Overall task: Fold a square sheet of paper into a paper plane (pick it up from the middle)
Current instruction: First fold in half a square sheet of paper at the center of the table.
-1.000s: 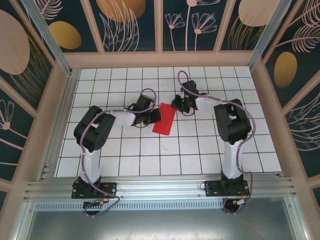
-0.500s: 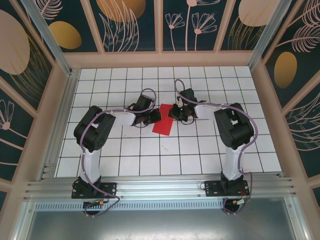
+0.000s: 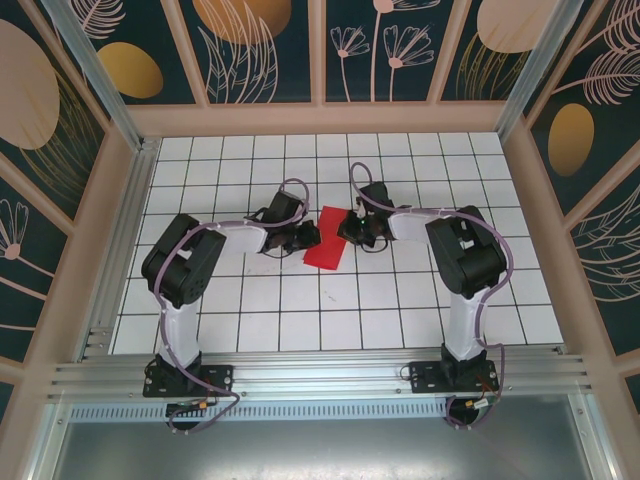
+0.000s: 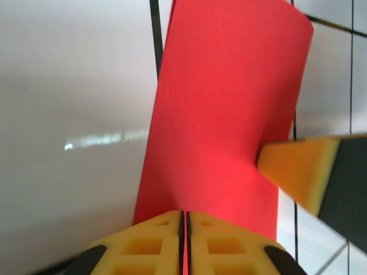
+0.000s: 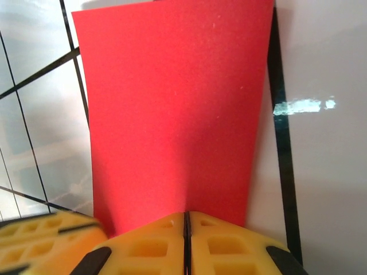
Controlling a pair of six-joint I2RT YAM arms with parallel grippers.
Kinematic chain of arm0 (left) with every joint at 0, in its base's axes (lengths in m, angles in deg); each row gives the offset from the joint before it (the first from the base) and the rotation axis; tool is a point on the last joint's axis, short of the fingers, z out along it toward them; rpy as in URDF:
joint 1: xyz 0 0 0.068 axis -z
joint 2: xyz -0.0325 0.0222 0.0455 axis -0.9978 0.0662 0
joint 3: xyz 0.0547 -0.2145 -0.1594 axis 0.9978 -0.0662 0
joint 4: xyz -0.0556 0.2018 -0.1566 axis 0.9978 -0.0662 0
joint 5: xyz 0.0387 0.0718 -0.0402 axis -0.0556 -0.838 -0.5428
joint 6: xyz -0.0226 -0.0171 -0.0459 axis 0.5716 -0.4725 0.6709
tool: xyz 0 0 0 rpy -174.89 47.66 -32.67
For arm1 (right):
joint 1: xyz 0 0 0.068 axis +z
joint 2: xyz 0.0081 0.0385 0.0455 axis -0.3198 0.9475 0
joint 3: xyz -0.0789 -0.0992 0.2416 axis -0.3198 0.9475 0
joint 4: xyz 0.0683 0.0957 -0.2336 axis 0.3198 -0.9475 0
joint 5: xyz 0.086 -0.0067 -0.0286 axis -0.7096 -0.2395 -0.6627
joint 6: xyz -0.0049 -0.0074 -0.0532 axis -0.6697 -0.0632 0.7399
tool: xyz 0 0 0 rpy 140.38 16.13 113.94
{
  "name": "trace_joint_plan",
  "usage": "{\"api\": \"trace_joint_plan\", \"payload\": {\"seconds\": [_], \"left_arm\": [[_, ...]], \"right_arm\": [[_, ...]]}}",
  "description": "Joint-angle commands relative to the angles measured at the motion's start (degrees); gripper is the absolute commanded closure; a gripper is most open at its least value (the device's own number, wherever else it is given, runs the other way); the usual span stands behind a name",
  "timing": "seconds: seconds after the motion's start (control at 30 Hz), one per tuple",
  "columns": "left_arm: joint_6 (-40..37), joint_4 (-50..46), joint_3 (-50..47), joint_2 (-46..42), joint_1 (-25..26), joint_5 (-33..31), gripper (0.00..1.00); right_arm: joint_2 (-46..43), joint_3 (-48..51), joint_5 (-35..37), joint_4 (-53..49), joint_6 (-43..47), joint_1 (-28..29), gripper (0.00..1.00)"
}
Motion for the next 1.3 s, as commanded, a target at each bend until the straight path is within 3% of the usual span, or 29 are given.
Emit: {"api": "trace_joint_plan", "payload": {"seconds": [0.0,0.2,0.63,0.97,1.27], "left_arm": [[1.09,4.57,-3.14,-5.15,0.15,6.0,0.82],[1.96,5.93,-4.39,-6.62,1.83,7.33,0.81],[5.18,4.68,-3.25,-0.87,7.14,4.95,0.9],[3.51,-0.8,-3.02,1.72,7.29,-1.28,0.92],[4.95,1.99,-8.85,-0.17,7.28,-0.36,0.94]], "right_arm": [[0.31,2.79,6.52,-1.0,-3.98,1.78,0.89],[-0.27,4.77,6.93,1.31,-8.4,3.52,0.89],[-0.57,8.28,4.99,5.53,-13.1,3.57,0.89],[-0.07,8.02,5.06,4.82,-12.46,3.34,0.89],[-2.2,4.89,4.16,2.28,-5.23,2.46,0.88]]}}
